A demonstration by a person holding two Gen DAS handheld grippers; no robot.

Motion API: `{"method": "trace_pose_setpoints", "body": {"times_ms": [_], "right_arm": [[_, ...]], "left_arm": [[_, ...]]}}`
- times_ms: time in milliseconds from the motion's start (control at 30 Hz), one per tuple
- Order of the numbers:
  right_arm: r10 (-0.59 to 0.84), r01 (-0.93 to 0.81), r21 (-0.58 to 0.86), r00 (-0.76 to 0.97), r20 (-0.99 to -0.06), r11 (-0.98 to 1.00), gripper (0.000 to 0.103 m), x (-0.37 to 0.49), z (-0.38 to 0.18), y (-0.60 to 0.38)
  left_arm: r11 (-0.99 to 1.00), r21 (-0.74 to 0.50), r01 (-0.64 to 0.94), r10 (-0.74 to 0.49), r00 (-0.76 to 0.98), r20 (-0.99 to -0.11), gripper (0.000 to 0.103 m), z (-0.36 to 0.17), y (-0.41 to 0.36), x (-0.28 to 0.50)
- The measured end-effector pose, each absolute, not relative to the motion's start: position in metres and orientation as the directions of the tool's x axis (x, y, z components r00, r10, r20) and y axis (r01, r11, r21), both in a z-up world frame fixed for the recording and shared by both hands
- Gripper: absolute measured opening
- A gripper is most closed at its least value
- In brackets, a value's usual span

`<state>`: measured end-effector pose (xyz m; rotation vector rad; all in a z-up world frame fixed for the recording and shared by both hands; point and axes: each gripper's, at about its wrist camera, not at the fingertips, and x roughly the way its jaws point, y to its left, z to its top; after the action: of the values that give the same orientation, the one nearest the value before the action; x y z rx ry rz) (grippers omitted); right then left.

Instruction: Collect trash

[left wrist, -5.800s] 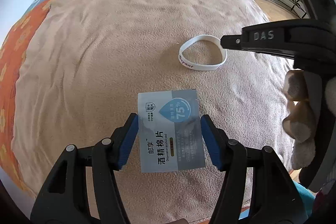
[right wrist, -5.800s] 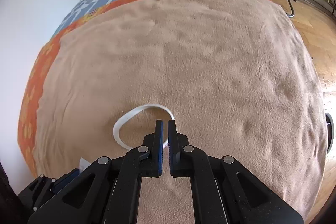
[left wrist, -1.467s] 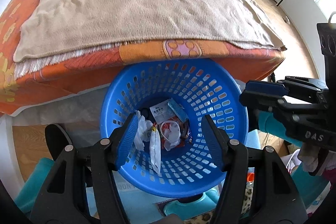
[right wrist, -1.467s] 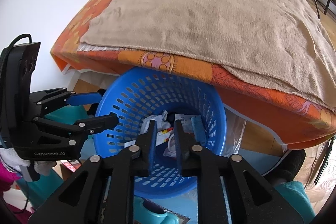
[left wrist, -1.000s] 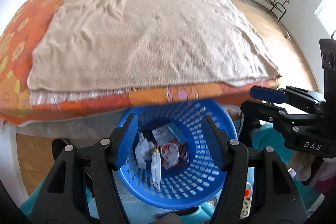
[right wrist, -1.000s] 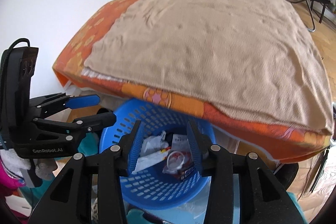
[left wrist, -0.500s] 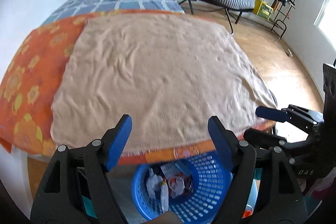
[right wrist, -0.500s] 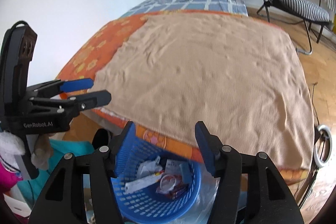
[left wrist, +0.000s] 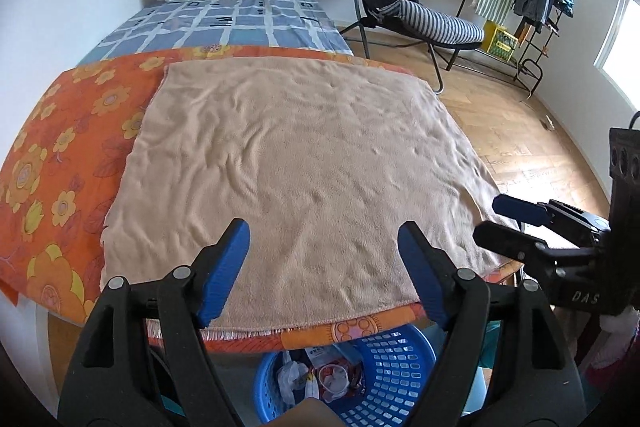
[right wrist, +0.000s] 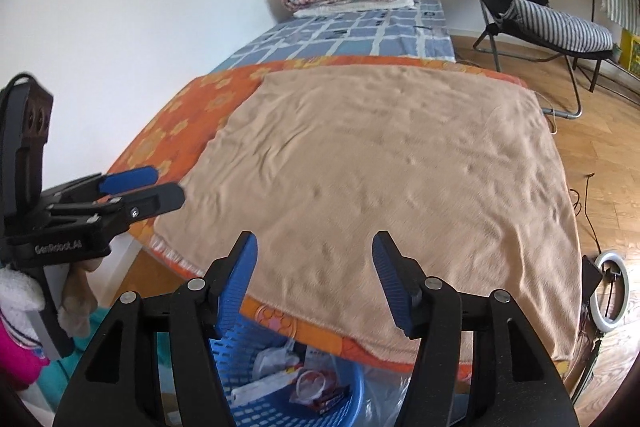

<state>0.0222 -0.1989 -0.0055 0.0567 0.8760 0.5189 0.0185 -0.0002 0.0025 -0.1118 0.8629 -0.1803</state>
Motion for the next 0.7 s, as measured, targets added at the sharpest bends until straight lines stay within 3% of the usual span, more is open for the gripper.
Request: {"method": "trace_pose_setpoints", "body": {"times_ms": [700], "right_arm": [[0.441,-0.384,0.256,0.542,-0.715,0.887,0.067,0.029,-0.008,-0.198]], "left_arm": [[0.978,-0.175,0.110,-0.204,0.651,-0.731,0.088,0.008,-0.011,0.017]]}}
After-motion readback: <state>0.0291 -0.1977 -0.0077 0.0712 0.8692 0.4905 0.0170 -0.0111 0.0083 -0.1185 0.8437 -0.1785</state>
